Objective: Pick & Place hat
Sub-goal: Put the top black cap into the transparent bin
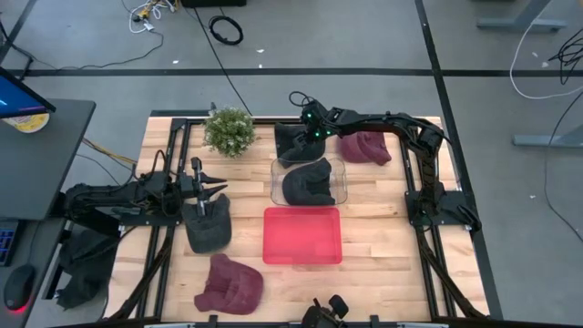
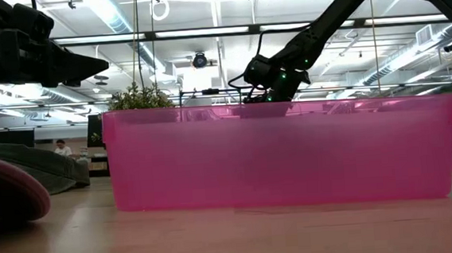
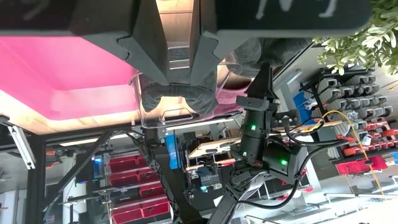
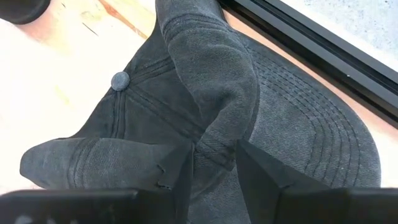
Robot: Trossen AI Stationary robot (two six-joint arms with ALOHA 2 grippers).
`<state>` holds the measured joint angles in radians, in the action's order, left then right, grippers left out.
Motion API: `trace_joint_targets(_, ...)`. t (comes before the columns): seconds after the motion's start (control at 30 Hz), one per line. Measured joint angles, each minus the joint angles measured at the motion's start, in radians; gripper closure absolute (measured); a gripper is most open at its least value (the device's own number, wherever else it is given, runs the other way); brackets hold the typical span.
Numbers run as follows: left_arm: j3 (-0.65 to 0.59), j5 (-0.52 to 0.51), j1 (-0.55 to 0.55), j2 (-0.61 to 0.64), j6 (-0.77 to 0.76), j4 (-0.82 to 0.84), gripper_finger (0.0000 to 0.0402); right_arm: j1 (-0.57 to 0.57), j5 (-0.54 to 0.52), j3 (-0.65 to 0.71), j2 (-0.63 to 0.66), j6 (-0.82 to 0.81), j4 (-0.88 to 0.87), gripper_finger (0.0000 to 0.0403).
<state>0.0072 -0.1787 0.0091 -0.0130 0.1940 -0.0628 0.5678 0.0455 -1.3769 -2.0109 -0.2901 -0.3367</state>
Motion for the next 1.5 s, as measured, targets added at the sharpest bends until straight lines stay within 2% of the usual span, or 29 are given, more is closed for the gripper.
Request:
trace_joint_targets(0.13, 0.0, 0.0, 0.0, 0.0, 0.0, 0.0, 0.0335, -0.001, 0.001, 0.0, -0.01, 0.003, 0.01, 0.028)
trace_joint_targets(0.23, 0.0, 0.0, 0.0, 0.0, 0.0, 0.0, 0.0335, -0.001, 0.04, -0.001, -0.043, 0.007, 0.038, 0.028)
trace_joint_targets(0.37, 0.0, 0.0, 0.0, 0.0, 0.0, 0.0, 0.0335, -0.002, 0.031, -0.088, -0.075, 0.039, -0.085, 0.028)
trace_joint_targets(0.5, 0.0, 0.0, 0.0, 0.0, 0.0, 0.0, 0.0335, -0.002, 0.023, -0.102, -0.078, 0.056, -0.092, 0.0285)
trace_joint_targets(0.6, 0.0, 0.0, 0.0, 0.0, 0.0, 0.0, 0.0335, -0.002, 0.023, -0.102, -0.078, 0.088, -0.093, 0.0315)
trace_joint_targets(0.73, 0.0, 0.0, 0.0, 0.0, 0.0, 0.0, 0.0335, -0.002, 0.023, -0.102, -0.078, 0.141, -0.096, 0.0387)
trace_joint_targets(0.87, 0.0, 0.0, 0.0, 0.0, 0.0, 0.0, 0.0335, -0.002, 0.023, -0.102, -0.066, 0.152, -0.097, 0.0391)
trace_joint_targets(1.17, 0.0, 0.0, 0.0, 0.0, 0.0, 0.0, 0.0335, -0.015, -0.027, -0.102, 0.052, 0.156, -0.103, 0.04)
trace_joint_targets(1.5, 0.0, 0.0, 0.0, 0.0, 0.0, 0.0, 0.0335, -0.127, -0.203, -0.102, 0.201, 0.142, -0.156, 0.0402)
